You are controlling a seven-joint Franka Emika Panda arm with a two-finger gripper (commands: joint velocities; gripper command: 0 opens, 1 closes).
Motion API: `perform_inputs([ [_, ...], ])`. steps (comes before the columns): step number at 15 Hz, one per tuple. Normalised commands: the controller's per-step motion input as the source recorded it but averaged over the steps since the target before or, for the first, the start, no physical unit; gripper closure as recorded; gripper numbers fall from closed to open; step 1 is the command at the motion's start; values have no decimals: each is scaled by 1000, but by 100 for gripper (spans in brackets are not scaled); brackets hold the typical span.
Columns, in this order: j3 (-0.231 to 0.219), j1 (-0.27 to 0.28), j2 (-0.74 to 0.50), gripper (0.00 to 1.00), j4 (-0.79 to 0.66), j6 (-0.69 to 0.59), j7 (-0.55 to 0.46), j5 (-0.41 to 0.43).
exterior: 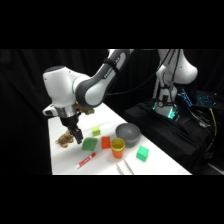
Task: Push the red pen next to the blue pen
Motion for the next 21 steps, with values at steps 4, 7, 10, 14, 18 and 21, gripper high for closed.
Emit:
perform_inputs([
  [4,89,-108,406,0,274,167,-131,-41],
  [7,70,-84,296,0,223,148,-101,-70],
  [10,23,-35,188,0,277,59,-65,-133],
  [14,21,27,118,0,282,0,-34,-134],
  [18,44,152,177,0,245,13,91,-120],
  [21,38,225,252,0,269,32,189,-128],
])
